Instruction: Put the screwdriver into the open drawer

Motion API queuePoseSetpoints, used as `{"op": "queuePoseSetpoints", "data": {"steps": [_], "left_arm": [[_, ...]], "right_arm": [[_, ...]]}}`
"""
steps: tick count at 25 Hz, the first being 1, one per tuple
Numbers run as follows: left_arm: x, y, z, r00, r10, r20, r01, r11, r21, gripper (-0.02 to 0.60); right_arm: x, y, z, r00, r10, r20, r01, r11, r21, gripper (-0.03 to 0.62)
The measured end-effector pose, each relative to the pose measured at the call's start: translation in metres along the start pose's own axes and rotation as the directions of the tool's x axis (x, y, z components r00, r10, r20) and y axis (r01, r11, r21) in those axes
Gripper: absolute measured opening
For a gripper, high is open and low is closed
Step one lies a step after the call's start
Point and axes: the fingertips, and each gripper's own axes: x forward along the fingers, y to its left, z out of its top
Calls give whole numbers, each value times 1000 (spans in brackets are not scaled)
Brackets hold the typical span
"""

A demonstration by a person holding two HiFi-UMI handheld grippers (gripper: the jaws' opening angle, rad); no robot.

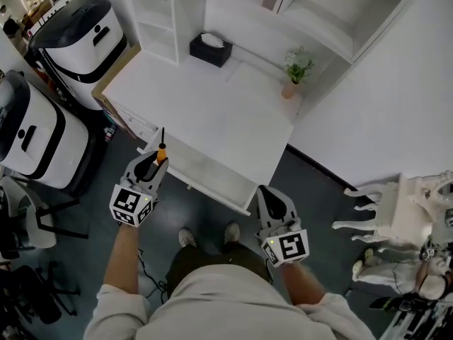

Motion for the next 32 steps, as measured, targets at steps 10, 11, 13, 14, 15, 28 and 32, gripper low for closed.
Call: {"op": "queuePoseSetpoints", "data": {"steps": [10, 11, 13, 14, 15, 28, 32], "left_arm": [[52, 23, -45, 995, -15, -100, 14, 1000, -14, 110], [57, 24, -51, 993, -18, -116, 17, 1000, -9, 110], [67, 27, -66, 988, -25, -154, 26, 1000, 5, 110], [72, 28, -73, 984, -28, -175, 31, 999, 14, 110], [77, 29, -81, 980, -31, -197, 36, 999, 26, 110], [127, 14, -172, 873, -88, -479, 246, 928, 278, 110], [137, 11, -204, 817, -98, -568, 338, 880, 334, 110]], "right_arm": [[4, -22, -14, 999, -34, -32, 34, 999, 21, 3], [4, -24, -15, 999, -36, -35, 37, 999, 22, 3], [3, -29, -18, 998, -43, -42, 44, 999, 23, 3], [3, -32, -19, 998, -46, -44, 48, 999, 24, 3], [2, -34, -20, 998, -51, -46, 52, 998, 25, 3], [-7, -57, -42, 990, -108, -90, 112, 993, 45, 3], [-9, -62, -49, 986, -128, -107, 134, 990, 52, 3]]}}
